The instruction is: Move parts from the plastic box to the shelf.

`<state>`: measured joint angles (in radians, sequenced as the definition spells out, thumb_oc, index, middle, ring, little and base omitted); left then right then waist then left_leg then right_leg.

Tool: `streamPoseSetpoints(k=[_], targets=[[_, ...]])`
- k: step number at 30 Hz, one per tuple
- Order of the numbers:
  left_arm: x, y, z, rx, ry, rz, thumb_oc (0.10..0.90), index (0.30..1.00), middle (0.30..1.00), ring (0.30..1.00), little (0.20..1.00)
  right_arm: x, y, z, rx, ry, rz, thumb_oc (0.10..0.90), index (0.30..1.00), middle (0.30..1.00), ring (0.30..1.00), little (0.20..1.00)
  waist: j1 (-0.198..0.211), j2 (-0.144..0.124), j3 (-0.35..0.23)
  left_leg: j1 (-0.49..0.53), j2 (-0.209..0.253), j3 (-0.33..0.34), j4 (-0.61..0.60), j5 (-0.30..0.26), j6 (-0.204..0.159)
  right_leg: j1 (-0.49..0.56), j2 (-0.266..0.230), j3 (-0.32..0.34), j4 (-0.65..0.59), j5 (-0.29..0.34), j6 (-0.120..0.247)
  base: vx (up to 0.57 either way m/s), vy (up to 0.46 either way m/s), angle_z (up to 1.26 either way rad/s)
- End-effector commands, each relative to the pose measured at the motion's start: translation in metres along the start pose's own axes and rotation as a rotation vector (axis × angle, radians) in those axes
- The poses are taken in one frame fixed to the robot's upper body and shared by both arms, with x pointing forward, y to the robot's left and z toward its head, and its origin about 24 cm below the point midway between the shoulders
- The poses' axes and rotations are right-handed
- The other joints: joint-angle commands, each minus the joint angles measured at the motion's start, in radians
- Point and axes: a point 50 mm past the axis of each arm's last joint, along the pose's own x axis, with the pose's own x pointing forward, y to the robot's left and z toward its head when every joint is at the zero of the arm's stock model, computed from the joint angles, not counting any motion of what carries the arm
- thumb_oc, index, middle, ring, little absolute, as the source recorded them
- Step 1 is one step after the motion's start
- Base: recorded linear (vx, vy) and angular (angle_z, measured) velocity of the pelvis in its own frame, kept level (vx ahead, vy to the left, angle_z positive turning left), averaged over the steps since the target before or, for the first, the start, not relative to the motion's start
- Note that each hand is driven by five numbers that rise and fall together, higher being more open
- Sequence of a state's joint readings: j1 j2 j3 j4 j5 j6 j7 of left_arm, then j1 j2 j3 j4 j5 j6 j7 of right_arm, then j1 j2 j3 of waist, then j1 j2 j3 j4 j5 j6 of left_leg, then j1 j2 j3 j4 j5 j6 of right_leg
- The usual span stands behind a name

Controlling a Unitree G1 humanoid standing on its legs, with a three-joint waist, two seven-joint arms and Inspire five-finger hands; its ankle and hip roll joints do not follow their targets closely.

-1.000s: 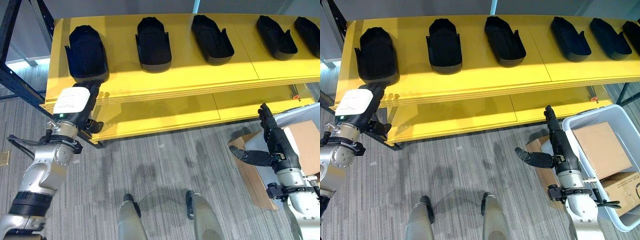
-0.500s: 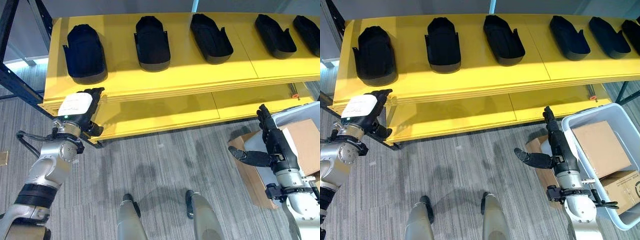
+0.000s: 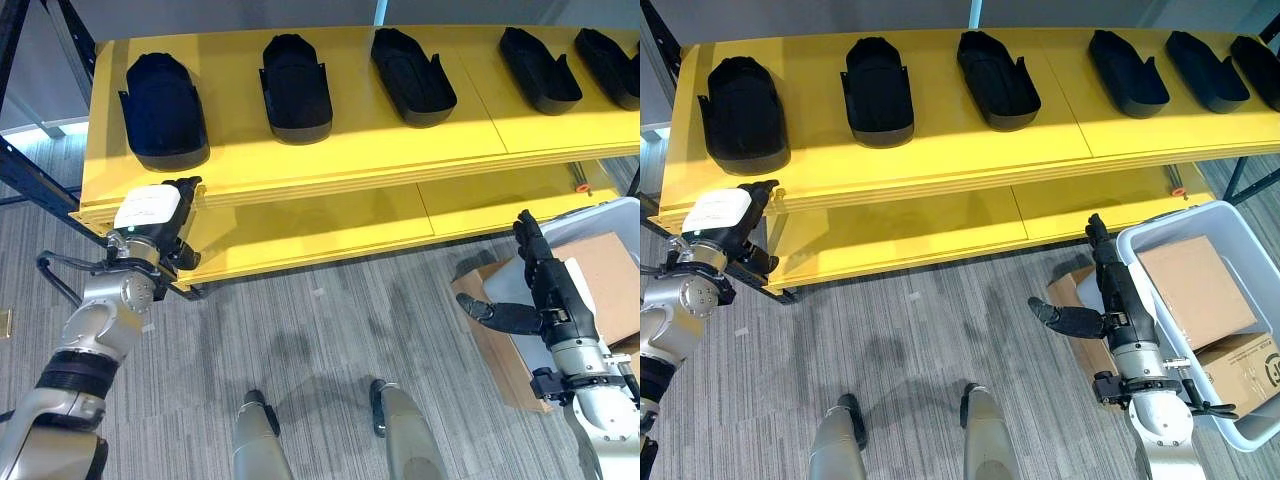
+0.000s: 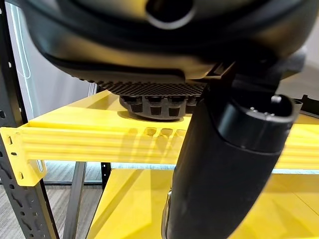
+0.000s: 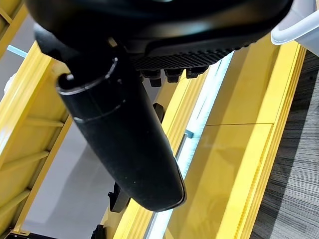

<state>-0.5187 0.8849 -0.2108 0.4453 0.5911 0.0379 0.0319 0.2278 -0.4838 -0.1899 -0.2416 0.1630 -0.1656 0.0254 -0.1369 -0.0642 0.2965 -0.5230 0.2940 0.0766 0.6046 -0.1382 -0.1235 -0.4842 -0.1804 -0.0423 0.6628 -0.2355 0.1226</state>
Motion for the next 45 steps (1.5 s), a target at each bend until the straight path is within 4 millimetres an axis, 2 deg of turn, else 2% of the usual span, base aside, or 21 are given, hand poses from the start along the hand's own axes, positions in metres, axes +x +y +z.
streamPoseSetpoints(k=[1, 17, 30, 36, 45], targets=[[0.016, 0.064, 0.006, 0.024, -0.026, 0.229, 0.900, 1.000, 1.000, 1.000, 1.000, 0.009, -0.017, 0.050, -0.016, -0.276, -0.055, 0.900, 1.000, 1.000, 1.000, 1.000, -0.016, 0.008, -0.077, 0.032, 0.017, -0.024, -0.052, 0.037, 0.034, 0.079, -0.032, 0.004, -0.072, 0.078, 0.000, 0.00, 0.000, 0.00], [0.032, 0.072, 0.003, 0.067, 0.021, 0.211, 0.900, 1.000, 1.000, 1.000, 1.000, 0.008, -0.017, 0.051, -0.015, -0.289, -0.041, 0.900, 1.000, 1.000, 1.000, 1.000, -0.025, 0.007, -0.079, 0.022, 0.021, -0.024, -0.037, 0.035, 0.034, 0.068, -0.029, 0.009, -0.062, 0.076, 0.003, 0.00, 0.000, 0.00], [0.042, 0.072, -0.008, 0.071, 0.096, 0.182, 0.900, 1.000, 1.000, 1.000, 1.000, 0.007, -0.016, 0.051, -0.008, -0.294, -0.037, 0.900, 1.000, 1.000, 1.000, 1.000, -0.037, 0.004, -0.083, 0.018, 0.023, -0.019, -0.027, 0.029, 0.034, 0.059, -0.032, 0.015, -0.056, 0.079, 0.007, 0.00, 0.001, 0.00], [0.042, 0.074, -0.019, 0.062, 0.145, 0.167, 0.900, 1.000, 1.000, 1.000, 1.000, 0.007, -0.016, 0.051, -0.006, -0.296, -0.037, 0.900, 1.000, 1.000, 1.000, 1.000, -0.039, 0.003, -0.082, 0.017, 0.023, -0.017, -0.022, 0.028, 0.034, 0.060, -0.036, 0.014, -0.055, 0.081, 0.008, 0.00, 0.000, 0.00], [0.045, 0.081, -0.022, 0.060, 0.173, 0.173, 0.900, 1.000, 1.000, 1.000, 1.000, 0.006, -0.015, 0.052, -0.008, -0.299, -0.024, 0.900, 1.000, 1.000, 1.000, 1.000, -0.040, 0.002, -0.085, 0.014, 0.021, -0.018, -0.019, 0.027, 0.033, 0.058, -0.036, 0.015, -0.056, 0.083, 0.009, 0.00, 0.000, 0.00]])
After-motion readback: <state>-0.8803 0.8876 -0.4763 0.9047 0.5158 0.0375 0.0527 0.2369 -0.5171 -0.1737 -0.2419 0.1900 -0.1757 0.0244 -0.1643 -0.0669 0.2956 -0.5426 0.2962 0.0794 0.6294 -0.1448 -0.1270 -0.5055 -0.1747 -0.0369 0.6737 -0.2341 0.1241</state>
